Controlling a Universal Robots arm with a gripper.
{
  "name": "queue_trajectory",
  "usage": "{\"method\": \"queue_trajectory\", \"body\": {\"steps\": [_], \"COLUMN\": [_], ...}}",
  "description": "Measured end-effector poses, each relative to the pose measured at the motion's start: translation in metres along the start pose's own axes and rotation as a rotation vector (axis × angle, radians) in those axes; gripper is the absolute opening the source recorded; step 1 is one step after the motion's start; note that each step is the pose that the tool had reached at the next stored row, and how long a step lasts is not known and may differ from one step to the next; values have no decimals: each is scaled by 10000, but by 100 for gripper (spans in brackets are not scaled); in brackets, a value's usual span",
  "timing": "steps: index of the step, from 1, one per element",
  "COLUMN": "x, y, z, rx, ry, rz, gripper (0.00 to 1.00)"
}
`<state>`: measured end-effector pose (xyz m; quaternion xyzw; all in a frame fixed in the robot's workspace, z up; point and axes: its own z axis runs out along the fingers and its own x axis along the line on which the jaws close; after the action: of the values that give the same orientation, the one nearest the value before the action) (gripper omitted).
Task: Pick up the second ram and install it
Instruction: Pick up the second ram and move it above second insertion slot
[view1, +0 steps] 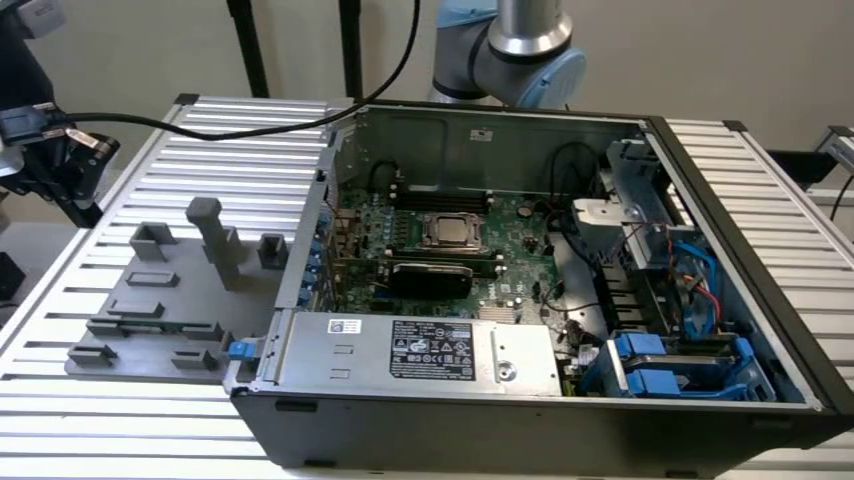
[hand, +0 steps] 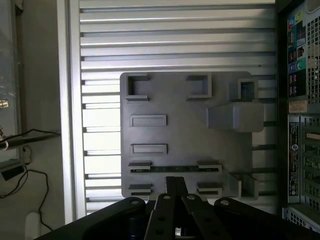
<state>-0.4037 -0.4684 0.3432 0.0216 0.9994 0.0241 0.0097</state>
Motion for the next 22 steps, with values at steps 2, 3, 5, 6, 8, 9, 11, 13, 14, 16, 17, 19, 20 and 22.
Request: {"method": "queue_trajectory", "body": {"steps": [2, 3, 5, 6, 8, 9, 11, 13, 14, 16, 17, 19, 20, 22], "x": [0, 0, 0, 0, -9, -14, -16, -18, -18, -19, -19, -18, -18, -18], "y": [0, 0, 0, 0, 0, 1, 1, 0, 1, 1, 1, 0, 0, -1], "z": [0, 0, 0, 0, 0, 1, 2, 4, 5, 8, 10, 16, 19, 23], "rx": [0, 0, 0, 0, -2, -6, -12, -17, -20, -26, -29, -36, -40, -44], "ry": [0, 0, 0, 0, 5, 10, 22, 40, 49, 67, 75, 89, 95, 97], "rz": [0, 0, 0, 0, -84, -196, -474, -811, -990, -1349, -1530, -1889, -2068, -2429], "gripper": [11, 11, 11, 11, 11, 11, 11, 11, 11, 11, 11, 11, 11, 11]}}
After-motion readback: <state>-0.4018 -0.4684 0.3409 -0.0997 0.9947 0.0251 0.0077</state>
